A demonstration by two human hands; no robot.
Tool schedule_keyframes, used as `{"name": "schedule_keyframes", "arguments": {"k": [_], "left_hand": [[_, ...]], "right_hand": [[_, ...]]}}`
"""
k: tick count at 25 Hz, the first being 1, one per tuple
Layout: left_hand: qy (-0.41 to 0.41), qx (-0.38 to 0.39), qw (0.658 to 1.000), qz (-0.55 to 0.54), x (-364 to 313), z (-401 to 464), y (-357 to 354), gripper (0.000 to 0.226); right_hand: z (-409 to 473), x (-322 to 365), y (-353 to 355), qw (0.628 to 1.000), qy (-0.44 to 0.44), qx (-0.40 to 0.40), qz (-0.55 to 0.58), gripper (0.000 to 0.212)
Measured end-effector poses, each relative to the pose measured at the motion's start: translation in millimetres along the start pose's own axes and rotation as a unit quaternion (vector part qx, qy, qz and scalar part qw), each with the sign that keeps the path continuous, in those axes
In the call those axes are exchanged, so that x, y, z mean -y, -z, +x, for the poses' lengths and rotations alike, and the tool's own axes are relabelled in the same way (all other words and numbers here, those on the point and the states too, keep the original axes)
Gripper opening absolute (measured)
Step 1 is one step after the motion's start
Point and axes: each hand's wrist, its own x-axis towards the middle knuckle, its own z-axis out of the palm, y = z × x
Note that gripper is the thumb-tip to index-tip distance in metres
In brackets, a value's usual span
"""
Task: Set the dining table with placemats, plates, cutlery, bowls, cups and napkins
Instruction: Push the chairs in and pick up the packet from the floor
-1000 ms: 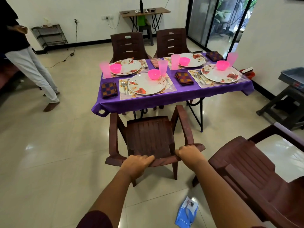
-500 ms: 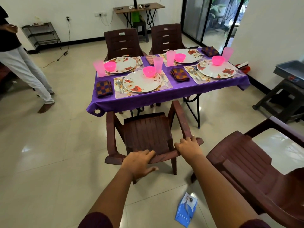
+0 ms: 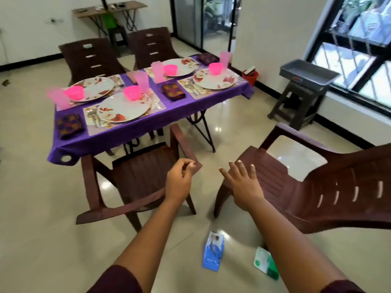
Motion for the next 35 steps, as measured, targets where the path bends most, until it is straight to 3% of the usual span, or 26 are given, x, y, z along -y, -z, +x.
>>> {"name": "schedule_keyframes", "arguments": {"k": [3, 7, 11, 17, 23, 28, 32, 35], "left_hand": [[-0.054, 0.105, 0.993, 0.014, -22, -16, -83, 0.008], [-0.01, 0.219, 0.975, 0.021, -41, -60, -198, 0.008], [0.02, 0.344, 0.935, 0.081, -59, -92, -303, 0.011], [0.03, 0.383, 0.921, 0.058, -140, -134, -457, 0.016], [0.055, 0.417, 0.907, 0.025, -204, -118, -548, 0.037], [0.038, 0.421, 0.906, 0.04, -247, -80, -623, 0.058], [0.082, 0.455, 0.88, 0.107, -260, -71, -654, 0.09], [0.096, 0.455, 0.868, 0.175, -274, -73, -659, 0.086]], "right_hand": [[-28, -65, -16, 0.999, -0.036, 0.031, -0.014, 0.078], [-66, -170, -39, 0.994, -0.075, 0.066, -0.031, 0.076], [-100, -268, -67, 0.992, -0.089, 0.088, -0.019, 0.07], [-156, -423, -88, 0.99, -0.115, 0.075, 0.023, 0.061], [-159, -516, -107, 0.983, -0.148, 0.028, 0.102, 0.056], [-131, -602, -125, 0.994, -0.034, 0.041, 0.093, 0.046], [-110, -653, -133, 0.993, 0.095, 0.06, 0.032, 0.042], [-99, -661, -133, 0.986, 0.131, 0.08, 0.069, 0.045]]}}
